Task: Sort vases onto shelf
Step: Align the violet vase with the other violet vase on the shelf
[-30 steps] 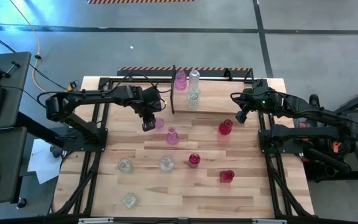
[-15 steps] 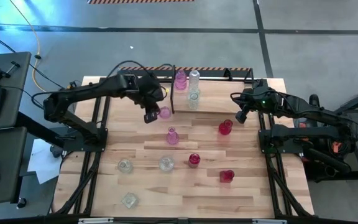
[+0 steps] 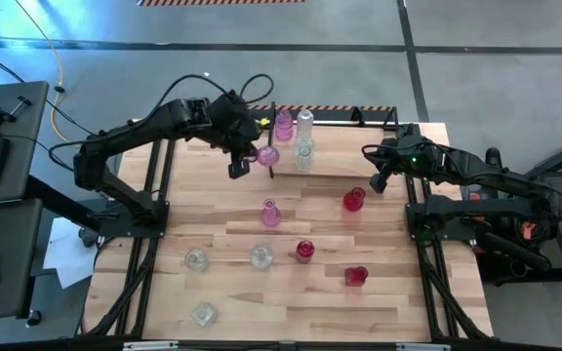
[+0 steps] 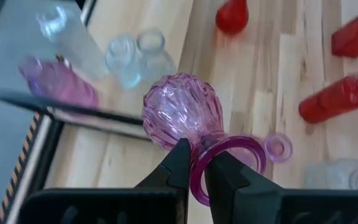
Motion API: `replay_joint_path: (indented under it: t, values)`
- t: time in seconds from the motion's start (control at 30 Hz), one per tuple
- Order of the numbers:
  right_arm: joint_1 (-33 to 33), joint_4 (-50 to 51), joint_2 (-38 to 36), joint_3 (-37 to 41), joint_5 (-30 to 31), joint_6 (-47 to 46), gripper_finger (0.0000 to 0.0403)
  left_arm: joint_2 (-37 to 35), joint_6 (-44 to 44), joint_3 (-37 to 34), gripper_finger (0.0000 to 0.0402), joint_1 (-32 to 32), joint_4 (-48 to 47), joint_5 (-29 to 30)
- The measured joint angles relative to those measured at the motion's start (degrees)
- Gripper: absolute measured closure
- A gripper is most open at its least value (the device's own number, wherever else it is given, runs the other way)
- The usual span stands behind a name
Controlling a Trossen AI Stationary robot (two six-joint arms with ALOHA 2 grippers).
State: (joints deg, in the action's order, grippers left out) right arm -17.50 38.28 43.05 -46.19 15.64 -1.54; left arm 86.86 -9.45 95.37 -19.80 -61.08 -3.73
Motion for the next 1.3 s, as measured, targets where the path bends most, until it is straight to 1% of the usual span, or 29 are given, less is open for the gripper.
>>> replay_joint_path:
  t: [0.07, 0.23, 0.4, 0.57, 0.73, 1.17, 1.3]
  values:
    - [0.0, -0.08, 0.0, 0.0, 0.0, 0.0, 0.0403, 2.15, -1.12, 3.52, 0.0385, -0.18, -0.44, 0.07]
    - [-0.02, -0.39, 0.02, 0.0, 0.01, 0.01, 0.0403, 9.1, -3.75, 13.13, 0.0385, -1.44, -4.95, 0.21]
    - [0.0, -0.37, 0.02, 0.0, 0.02, 0.0, 0.0403, 16.98, -6.24, 22.89, 0.0385, -2.65, -11.44, 0.39]
    - [-0.01, -0.31, 0.02, 0.0, 0.04, 0.0, 0.0403, 23.28, -8.06, 29.65, 0.0385, -3.49, -17.03, 0.57]
    - [0.0, 0.04, 0.02, 0.0, 0.04, 0.0, 0.0403, 25.92, -9.75, 31.45, 0.0385, -3.49, -17.75, 1.66]
    - [-0.02, 0.04, 0.02, 0.0, 0.24, 0.02, 0.0403, 29.83, -11.24, 31.54, 0.0385, -3.88, -16.25, 1.46]
    - [-0.02, 0.05, 0.02, 0.0, 0.22, 0.02, 0.0402, 29.97, -11.29, 31.5, 0.0385, -4.2, -15.18, 1.45]
